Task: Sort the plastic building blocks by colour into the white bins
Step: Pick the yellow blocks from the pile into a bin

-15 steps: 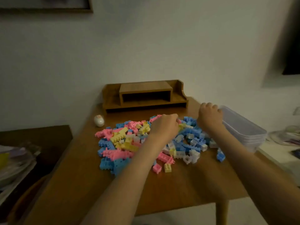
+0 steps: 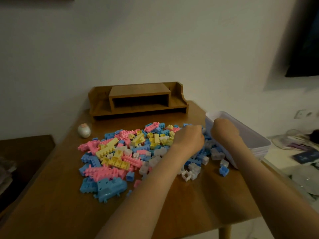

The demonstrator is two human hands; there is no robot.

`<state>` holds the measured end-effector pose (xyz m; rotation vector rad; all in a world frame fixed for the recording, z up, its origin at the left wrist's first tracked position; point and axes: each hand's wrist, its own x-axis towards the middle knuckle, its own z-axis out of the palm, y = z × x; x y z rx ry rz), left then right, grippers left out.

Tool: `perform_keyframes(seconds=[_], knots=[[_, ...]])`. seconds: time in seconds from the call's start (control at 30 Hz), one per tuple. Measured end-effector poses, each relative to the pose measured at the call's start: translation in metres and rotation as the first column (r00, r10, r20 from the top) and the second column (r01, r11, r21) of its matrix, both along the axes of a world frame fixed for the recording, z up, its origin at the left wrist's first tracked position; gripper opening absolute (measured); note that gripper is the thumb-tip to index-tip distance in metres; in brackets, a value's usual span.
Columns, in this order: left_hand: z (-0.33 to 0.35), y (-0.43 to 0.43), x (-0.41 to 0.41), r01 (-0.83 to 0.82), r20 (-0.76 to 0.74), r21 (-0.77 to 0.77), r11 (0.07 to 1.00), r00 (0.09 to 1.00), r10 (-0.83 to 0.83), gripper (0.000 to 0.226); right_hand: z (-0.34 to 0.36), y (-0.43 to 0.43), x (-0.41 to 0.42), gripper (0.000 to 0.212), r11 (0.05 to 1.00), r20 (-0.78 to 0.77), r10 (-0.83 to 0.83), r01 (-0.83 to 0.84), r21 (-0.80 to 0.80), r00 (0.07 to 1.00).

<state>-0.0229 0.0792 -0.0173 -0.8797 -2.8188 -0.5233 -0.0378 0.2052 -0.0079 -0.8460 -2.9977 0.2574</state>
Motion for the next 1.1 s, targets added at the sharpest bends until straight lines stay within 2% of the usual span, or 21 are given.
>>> perform_keyframes(seconds=[0.07, 0.2, 0.27, 0.33, 0.4, 0.53, 0.63, 0.73, 0.83, 0.97, 1.1], knots=[[0.0, 0.003, -0.001, -0.001, -0.005, 0.022, 1.0, 1.0, 0.001, 0.031, 0.0, 0.0, 0.0, 0.01, 1.0, -0.014, -0.005, 0.005, -0.002, 1.0], [0.002, 0.003, -0.002, 0.014, 0.017, 0.051, 0.999, 1.0, -0.015, 0.038, 0.0, 0.004, -0.001, 0.023, 0.999, -0.072, -0.006, 0.004, -0.032, 0.997], [0.001, 0.003, -0.002, 0.095, 0.037, 0.04, 0.995, 0.995, -0.097, 0.063, 0.002, 0.001, 0.002, 0.022, 1.0, -0.135, -0.009, 0.011, 0.015, 0.991], [-0.001, 0.005, 0.0, 0.207, 0.006, -0.033, 0.978, 0.978, -0.207, 0.087, 0.002, 0.0, 0.005, 0.017, 0.992, -0.285, 0.045, -0.009, 0.128, 0.957], [-0.001, 0.007, 0.004, 0.227, -0.049, -0.046, 0.973, 0.972, -0.229, 0.095, 0.009, -0.003, 0.009, 0.014, 0.981, -0.426, 0.101, -0.02, 0.192, 0.899], [0.003, 0.003, 0.007, 0.098, -0.2, 0.082, 0.992, 0.977, -0.079, 0.098, 0.026, -0.019, 0.009, 0.018, 0.935, -0.568, 0.263, -0.061, 0.348, 0.78], [0.009, -0.013, 0.008, -0.09, -0.369, 0.05, 0.995, 0.924, 0.102, 0.102, 0.027, -0.043, 0.009, 0.018, 0.867, -0.587, 0.446, -0.165, 0.47, 0.675], [0.012, -0.038, 0.009, -0.246, -0.503, 0.062, 0.967, 0.829, 0.243, 0.098, 0.023, -0.073, 0.009, 0.02, 0.83, -0.604, 0.541, -0.256, 0.495, 0.586], [0.012, -0.073, 0.01, -0.37, -0.608, 0.014, 0.929, 0.735, 0.301, 0.078, 0.011, -0.104, 0.012, 0.027, 0.783, -0.585, 0.611, -0.3, 0.545, 0.533], [0.023, -0.121, 0.027, -0.447, -0.561, -0.025, 0.894, 0.746, 0.358, 0.043, -0.008, -0.149, 0.016, 0.018, 0.72, -0.626, 0.694, -0.353, 0.598, 0.355], [0.029, -0.168, 0.034, -0.52, -0.457, -0.097, 0.848, 0.781, 0.426, 0.022, -0.016, -0.189, 0.02, 0.021, 0.648, -0.599, 0.753, -0.462, 0.605, 0.272]])
